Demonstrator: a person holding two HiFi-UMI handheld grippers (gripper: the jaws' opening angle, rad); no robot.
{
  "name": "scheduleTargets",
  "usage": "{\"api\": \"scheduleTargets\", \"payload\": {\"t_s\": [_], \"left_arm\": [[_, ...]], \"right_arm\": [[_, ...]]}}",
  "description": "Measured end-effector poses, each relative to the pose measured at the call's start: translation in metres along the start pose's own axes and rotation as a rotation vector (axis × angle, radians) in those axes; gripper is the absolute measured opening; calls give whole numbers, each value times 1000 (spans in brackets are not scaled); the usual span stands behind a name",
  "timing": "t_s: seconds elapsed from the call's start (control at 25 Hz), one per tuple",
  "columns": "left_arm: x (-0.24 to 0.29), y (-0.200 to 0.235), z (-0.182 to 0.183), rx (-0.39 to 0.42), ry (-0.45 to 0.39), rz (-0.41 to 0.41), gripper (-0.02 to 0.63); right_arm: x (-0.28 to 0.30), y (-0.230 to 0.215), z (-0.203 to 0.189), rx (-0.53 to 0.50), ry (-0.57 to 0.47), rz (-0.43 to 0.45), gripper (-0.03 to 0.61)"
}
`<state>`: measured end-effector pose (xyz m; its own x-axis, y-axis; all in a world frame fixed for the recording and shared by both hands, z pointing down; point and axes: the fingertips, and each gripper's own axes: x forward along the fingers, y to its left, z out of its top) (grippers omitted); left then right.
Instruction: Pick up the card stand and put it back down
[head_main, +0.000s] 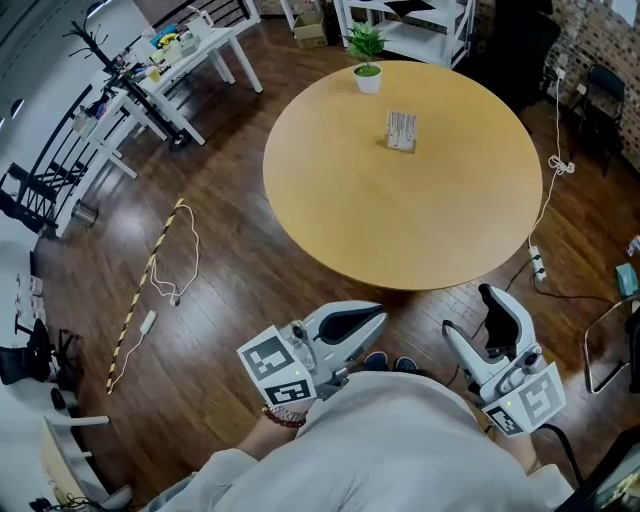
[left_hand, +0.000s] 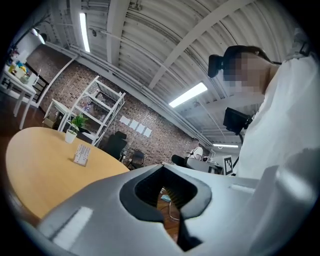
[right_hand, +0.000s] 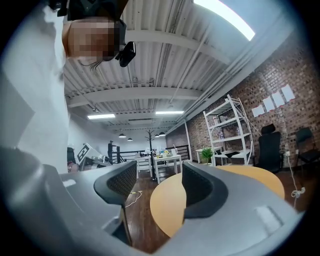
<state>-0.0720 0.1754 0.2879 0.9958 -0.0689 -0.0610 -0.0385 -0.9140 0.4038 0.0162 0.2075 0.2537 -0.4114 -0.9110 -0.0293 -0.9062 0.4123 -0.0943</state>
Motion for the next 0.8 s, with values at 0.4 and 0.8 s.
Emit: {"api": "scheduleTargets", "payload": {"t_s": [0.4,0.8], "left_arm": [[22,-23,-5,21,42,-43,-6],[26,-43,-19,11,60,-96,-6]], "right_arm": [[-9,5,1,4,2,41,276],[-22,1,-5,0,12,45,264]]}}
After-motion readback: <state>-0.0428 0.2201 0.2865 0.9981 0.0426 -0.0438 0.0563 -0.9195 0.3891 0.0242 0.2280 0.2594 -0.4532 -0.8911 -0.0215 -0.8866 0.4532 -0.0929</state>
